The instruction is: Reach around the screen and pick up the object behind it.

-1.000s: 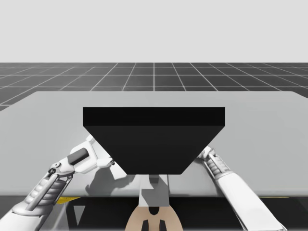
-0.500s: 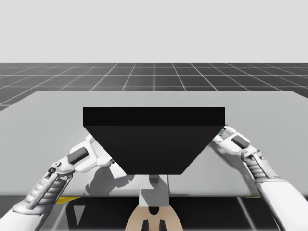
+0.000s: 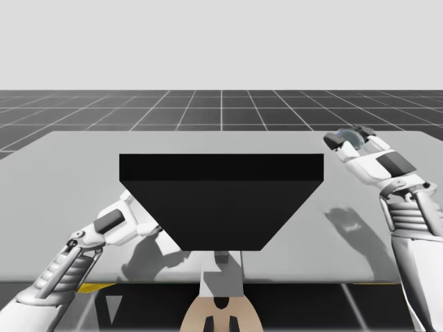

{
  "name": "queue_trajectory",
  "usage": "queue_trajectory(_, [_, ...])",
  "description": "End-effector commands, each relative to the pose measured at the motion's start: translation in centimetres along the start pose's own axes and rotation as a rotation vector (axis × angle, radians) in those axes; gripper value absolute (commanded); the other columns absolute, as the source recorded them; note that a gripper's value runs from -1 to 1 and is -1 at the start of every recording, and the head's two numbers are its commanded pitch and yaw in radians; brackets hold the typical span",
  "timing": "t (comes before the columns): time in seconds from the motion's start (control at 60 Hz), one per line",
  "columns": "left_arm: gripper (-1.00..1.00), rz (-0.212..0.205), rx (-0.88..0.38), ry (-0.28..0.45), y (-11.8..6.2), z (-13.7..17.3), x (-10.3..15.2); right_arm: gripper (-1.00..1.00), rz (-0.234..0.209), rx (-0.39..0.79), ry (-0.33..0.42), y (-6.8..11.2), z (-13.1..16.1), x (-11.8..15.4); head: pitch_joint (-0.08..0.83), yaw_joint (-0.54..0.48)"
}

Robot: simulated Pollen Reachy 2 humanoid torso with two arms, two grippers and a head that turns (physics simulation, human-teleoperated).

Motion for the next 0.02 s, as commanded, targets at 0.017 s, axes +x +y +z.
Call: queue_trajectory(0.017, [-1.00, 0.003, 0.006, -0.002, 0.09, 0.00, 0.00, 1.00, 0.008, -0.054, -0.147, -0.05, -1.46, 6.13, 0.124, -0.06])
